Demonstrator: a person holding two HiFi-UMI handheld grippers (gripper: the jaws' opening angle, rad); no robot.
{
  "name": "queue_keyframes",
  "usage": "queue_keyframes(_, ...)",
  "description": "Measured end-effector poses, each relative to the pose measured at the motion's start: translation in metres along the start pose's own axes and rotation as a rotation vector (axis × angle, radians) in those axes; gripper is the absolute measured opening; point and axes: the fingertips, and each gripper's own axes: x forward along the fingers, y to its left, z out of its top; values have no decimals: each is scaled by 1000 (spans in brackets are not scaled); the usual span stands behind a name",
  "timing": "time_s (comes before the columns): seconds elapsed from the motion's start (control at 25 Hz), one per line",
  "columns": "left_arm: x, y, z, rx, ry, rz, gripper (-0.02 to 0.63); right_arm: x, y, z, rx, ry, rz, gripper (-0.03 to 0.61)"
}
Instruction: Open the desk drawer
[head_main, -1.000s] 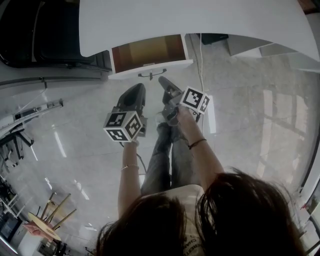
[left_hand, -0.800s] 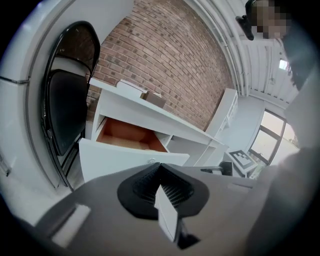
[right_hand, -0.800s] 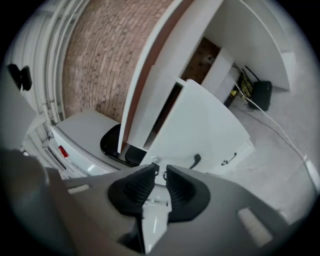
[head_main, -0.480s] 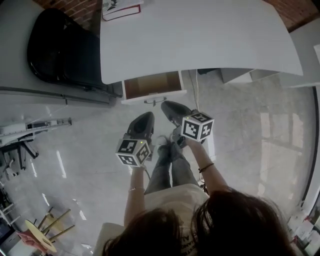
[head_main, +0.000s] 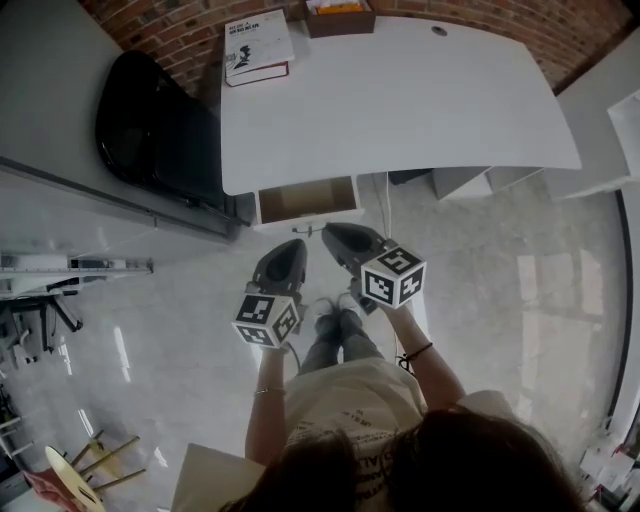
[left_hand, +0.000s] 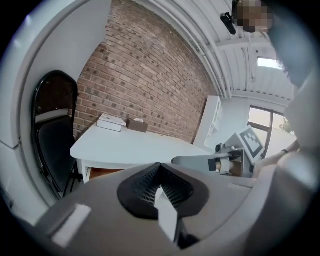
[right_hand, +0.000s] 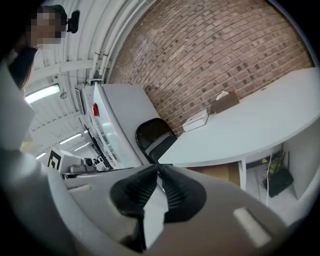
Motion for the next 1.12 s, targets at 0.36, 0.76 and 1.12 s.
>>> queue_keyframes(0.36,-18,-20,28,43,-35,-24,-2,-17,36,31,-87,-36,19,18)
queue_keyframes(0.76,-29,-29,53,76,-75,-45,-2,-23,61,52,-170,-75,30,3)
queue_keyframes(1.12,-30,-33,58,93,-84,-52,-2,-24,69,54,-206,-81,54,2)
